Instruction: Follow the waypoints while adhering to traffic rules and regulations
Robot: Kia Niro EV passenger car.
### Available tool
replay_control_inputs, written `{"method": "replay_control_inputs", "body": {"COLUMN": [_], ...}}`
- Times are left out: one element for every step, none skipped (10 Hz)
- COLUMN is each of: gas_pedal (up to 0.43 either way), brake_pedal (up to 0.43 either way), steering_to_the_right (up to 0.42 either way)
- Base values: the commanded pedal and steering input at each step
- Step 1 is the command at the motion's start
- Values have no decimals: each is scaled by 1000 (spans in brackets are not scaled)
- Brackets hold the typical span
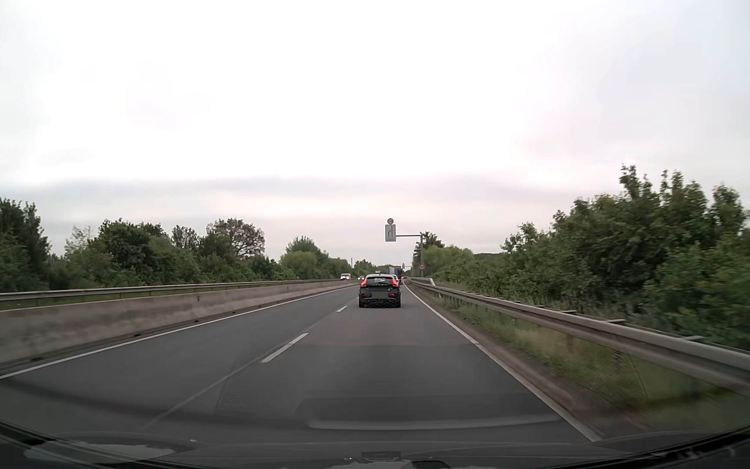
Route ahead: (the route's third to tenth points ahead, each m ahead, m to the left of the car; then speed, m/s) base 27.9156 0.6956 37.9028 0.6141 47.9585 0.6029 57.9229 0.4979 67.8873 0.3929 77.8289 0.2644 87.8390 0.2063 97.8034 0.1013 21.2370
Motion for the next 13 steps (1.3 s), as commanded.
{"method": "replay_control_inputs", "body": {"gas_pedal": [209,209,209,209,209,209,209,209,209,209,209,209,209], "brake_pedal": [0,0,0,0,0,0,0,0,0,0,0,0,0], "steering_to_the_right": [-4,-4,-4,-3,-3,-3,-3,-2,-2,-2,-2,-1,1]}}
